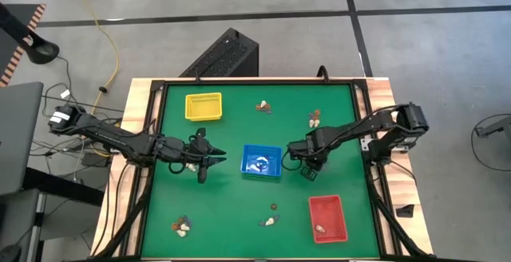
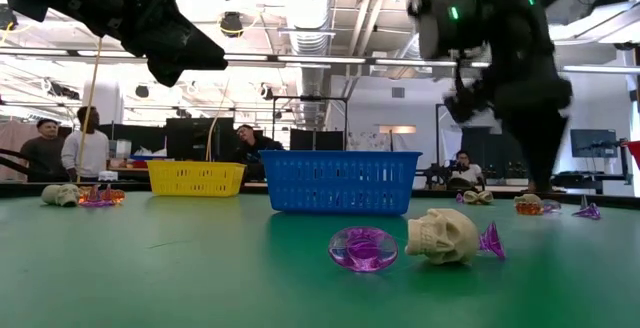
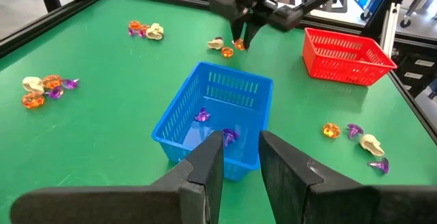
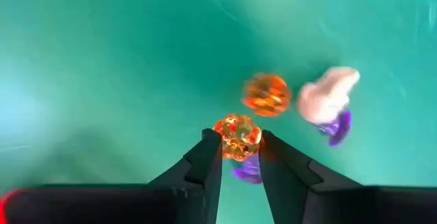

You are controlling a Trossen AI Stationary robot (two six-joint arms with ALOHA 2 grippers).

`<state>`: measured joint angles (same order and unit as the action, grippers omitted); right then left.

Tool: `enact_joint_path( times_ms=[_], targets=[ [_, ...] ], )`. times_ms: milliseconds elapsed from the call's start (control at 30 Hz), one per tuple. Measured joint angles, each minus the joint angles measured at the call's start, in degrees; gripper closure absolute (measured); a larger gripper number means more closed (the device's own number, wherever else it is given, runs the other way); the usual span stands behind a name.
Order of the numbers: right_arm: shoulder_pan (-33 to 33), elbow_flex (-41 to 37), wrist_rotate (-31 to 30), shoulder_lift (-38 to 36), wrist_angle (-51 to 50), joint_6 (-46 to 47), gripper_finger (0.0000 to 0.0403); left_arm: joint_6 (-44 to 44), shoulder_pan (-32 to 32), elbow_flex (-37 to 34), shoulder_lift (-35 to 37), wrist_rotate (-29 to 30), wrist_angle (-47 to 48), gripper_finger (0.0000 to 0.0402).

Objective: Sort Halloween decoration
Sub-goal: Put the pumpkin toy into the yellow bin

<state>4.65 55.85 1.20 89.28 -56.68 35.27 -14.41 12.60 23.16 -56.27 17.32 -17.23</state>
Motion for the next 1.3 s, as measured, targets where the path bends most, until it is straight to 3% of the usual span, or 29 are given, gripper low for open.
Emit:
enact_joint_path(
  times_ms=[133,333,500,733,800,933,1133,1300],
  targets=[
    [0.86,5.88,-2.51,0.03,1.81,-2.07,0.0289,0.0,0.02,0.0,0.0,0.0,0.02,0.0319],
    [0.83,11.32,-5.68,0.06,12.78,-9.08,0.0301,0.0,0.02,0.0,0.0,0.0,0.02,0.0319],
    [-0.83,11.94,-5.67,0.08,29.13,-17.51,0.0303,0.02,0.02,0.0,0.0,0.0,0.02,0.0319],
    [-8.39,12.13,-3.68,3.2,55.63,-26.68,0.0303,0.01,0.02,0.0,0.01,-0.01,-0.04,0.0319],
    [-10.87,13.7,-0.56,6.56,61.83,-27.22,0.0303,0.02,0.0,0.0,0.02,-0.02,-0.13,0.0319],
    [-15.11,22.76,2.87,16.86,64.85,-27.76,0.0303,0.02,0.02,0.02,0.02,-0.45,0.16,0.0319],
    [-19.83,44.8,3.3,34.66,62.38,-27.81,0.0303,0.22,0.02,0.02,0.02,-0.48,2.19,0.0319],
    [-22.46,61.26,4.22,46.44,53.65,-27.81,0.0303,1.32,0.02,0.02,0.04,-0.47,5.54,0.0319]
  ],
)
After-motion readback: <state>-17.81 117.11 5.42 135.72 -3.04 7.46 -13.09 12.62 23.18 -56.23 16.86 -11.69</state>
